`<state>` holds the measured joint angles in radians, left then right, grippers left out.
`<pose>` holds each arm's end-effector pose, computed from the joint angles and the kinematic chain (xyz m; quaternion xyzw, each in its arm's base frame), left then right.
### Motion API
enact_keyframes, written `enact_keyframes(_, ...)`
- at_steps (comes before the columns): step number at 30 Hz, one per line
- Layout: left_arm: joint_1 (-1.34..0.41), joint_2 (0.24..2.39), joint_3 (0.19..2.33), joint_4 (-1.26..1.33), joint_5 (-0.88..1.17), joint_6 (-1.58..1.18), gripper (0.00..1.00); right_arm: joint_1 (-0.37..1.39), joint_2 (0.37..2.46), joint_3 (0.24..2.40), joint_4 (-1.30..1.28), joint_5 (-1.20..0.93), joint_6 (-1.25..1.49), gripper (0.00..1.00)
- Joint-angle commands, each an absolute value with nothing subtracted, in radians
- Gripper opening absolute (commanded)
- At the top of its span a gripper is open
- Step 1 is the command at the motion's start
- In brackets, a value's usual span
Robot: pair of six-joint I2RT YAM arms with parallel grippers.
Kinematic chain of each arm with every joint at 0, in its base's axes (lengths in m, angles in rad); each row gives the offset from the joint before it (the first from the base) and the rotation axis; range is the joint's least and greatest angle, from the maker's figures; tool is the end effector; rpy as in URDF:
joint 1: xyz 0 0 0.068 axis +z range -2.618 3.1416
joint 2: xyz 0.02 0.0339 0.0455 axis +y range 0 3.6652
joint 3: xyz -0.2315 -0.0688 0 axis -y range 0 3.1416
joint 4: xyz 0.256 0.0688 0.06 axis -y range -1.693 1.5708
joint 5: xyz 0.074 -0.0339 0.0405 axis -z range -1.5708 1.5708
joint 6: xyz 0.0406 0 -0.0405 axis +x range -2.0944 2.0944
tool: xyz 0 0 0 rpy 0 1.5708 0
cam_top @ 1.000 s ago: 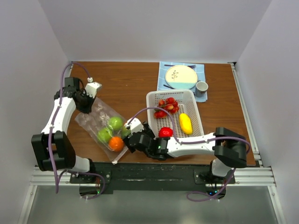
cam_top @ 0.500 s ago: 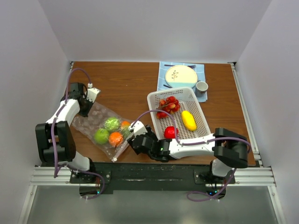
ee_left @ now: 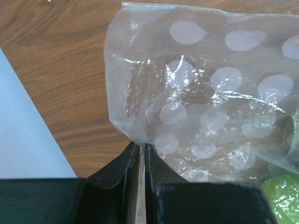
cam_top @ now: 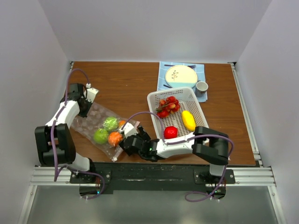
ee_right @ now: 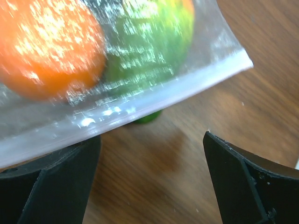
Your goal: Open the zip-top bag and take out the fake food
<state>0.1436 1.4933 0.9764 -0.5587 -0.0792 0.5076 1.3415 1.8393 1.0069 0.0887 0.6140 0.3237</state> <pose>0.3050 0.0474 0.1692 0.1658 0.9545 0.1147 0.2197 0.1085 0.3618 0.1152 -0.3192 0.8214 0.0971 0.4625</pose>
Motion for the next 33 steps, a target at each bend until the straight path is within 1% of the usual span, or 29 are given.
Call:
enact_keyframes(1, 0.149, 1.470, 0.957, -0.532, -0.057, 0.495, 0.13, 1.336, 1.856, 1.081, 0.172, 0.667, 0.281, 0.96)
enact_keyframes(11, 0.147, 1.509, 0.945, -0.518, -0.017, 0.512, 0.12, 1.299, 1.947, 1.141, 0.251, 0.658, 0.206, 0.97)
enact_keyframes(18, 0.118, 1.568, 0.946, -0.519, -0.006, 0.523, 0.11, 1.249, 1.991, 1.166, 0.304, 0.588, 0.172, 0.97)
enact_keyframes(23, 0.094, 1.606, 0.945, -0.525, -0.005, 0.529, 0.10, 1.229, 2.026, 1.203, 0.318, 0.534, 0.153, 0.96)
enact_keyframes(25, 0.078, 1.609, 0.942, -0.522, -0.006, 0.528, 0.10, 1.229, 2.037, 1.218, 0.316, 0.514, 0.150, 0.93)
enact_keyframes(28, 0.069, 1.608, 0.937, -0.517, -0.009, 0.520, 0.08, 1.229, 2.048, 1.233, 0.314, 0.489, 0.149, 0.83)
enact_keyframes(29, 0.066, 1.608, 0.933, -0.514, -0.009, 0.520, 0.08, 1.229, 2.045, 1.229, 0.313, 0.483, 0.153, 0.75)
enact_keyframes(31, 0.066, 1.603, 0.927, -0.506, -0.020, 0.522, 0.07, 1.229, 2.031, 1.215, 0.314, 0.479, 0.158, 0.65)
enact_keyframes(32, 0.066, 1.600, 0.914, -0.499, -0.029, 0.523, 0.07, 1.229, 2.023, 1.194, 0.316, 0.480, 0.169, 0.55)
enact_keyframes(33, 0.066, 1.597, 0.907, -0.489, -0.050, 0.523, 0.05, 1.229, 2.002, 1.180, 0.319, 0.480, 0.172, 0.49)
